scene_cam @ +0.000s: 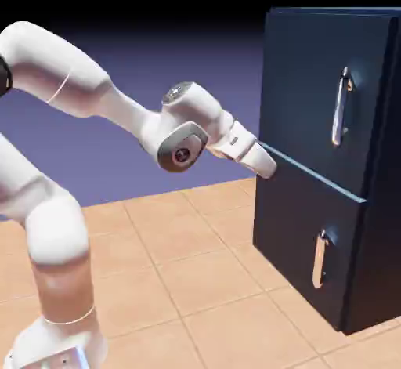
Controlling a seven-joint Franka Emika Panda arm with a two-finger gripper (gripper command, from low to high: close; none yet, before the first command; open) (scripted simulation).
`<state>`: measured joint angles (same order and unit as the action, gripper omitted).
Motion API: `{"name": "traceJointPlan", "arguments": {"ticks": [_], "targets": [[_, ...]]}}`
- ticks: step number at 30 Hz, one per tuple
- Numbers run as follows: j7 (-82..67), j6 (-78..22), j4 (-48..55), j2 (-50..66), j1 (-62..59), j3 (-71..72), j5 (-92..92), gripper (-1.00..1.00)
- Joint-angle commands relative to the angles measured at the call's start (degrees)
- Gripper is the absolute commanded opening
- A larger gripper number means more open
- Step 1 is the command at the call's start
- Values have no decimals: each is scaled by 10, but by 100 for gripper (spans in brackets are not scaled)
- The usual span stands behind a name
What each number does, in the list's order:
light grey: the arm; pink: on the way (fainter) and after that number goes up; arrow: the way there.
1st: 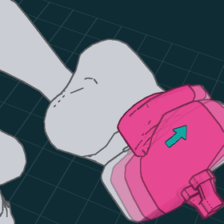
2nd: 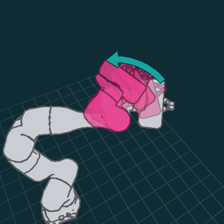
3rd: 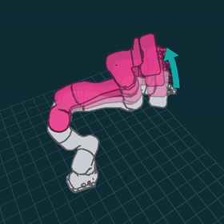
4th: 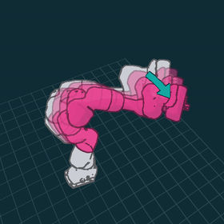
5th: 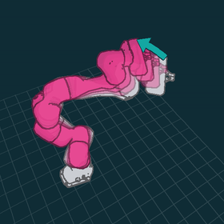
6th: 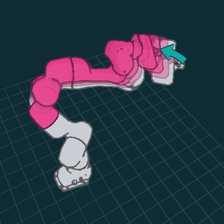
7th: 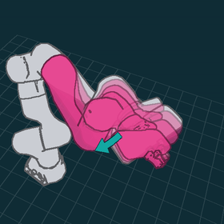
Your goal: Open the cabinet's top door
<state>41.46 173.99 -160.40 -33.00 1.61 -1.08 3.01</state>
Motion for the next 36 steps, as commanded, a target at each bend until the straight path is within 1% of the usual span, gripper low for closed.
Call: {"name": "traceJointPlan", "arguments": {"ticks": [1,36], "targets": [[-8,0,5,-3,8,-9,25,0],[-296,-6,180,-102,276,-322,897,0]]}}
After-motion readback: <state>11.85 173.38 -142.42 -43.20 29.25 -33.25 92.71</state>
